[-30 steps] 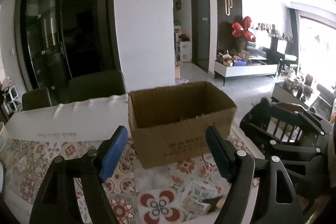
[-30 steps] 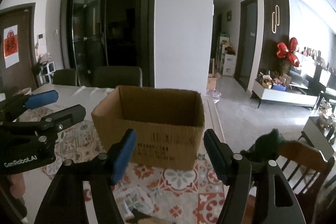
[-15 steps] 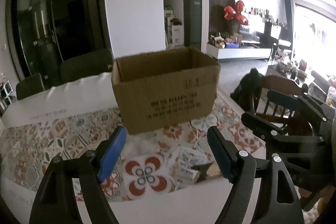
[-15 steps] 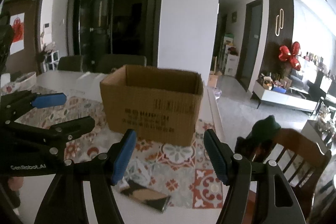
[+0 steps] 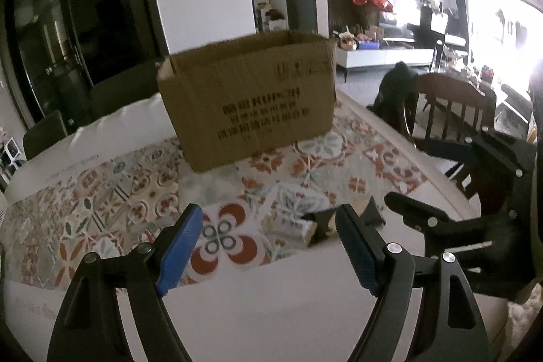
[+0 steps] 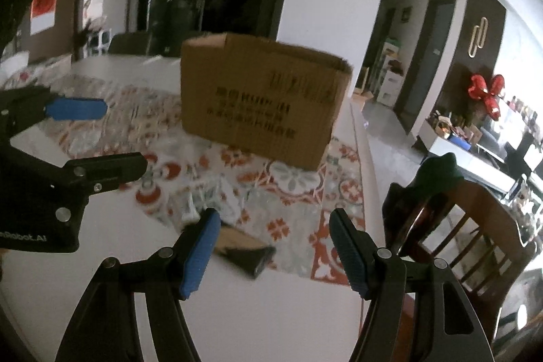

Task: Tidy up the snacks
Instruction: 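Move both tools back from the box toward the remaining snacks, then grasp the white packet with the left gripper while the right grasps the dark bar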

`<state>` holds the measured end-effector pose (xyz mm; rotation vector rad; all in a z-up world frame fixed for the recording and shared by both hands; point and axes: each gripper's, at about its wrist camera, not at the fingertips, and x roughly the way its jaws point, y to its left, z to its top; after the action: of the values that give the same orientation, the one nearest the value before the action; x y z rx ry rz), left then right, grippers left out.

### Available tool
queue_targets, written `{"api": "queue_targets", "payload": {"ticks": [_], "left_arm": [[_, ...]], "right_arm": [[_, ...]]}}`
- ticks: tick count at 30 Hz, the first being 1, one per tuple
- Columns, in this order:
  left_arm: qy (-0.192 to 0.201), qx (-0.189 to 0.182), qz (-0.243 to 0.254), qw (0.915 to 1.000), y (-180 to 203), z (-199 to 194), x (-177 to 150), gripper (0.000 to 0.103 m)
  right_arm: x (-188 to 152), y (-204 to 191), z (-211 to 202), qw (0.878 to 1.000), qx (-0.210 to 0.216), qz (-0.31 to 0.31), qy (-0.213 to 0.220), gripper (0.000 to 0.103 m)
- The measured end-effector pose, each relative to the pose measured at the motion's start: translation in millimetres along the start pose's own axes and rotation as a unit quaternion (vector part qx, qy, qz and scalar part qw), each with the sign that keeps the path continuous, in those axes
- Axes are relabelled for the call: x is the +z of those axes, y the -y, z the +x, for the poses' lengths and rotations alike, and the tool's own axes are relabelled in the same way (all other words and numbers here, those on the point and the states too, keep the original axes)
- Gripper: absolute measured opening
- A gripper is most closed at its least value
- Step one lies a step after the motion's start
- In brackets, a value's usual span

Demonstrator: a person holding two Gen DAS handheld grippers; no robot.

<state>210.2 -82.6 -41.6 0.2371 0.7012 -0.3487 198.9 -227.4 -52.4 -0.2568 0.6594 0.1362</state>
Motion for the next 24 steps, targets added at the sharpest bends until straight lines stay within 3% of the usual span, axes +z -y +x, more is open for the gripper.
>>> {"api": "queue_targets", "payload": {"ticks": [13,24], "left_arm": [[-0.029,0.001,0.003,0.9996,8,31,-20,0.08],[-0.048,0.001,-0.001,0.9989,9,51,-28,0.08]], "right_arm": [[-15,-24,30,0.99,0.039,-0.132,-0.031,0.067],[-15,-29,59,0.976,0.091,-0.193,-0.039,0.067]]}}
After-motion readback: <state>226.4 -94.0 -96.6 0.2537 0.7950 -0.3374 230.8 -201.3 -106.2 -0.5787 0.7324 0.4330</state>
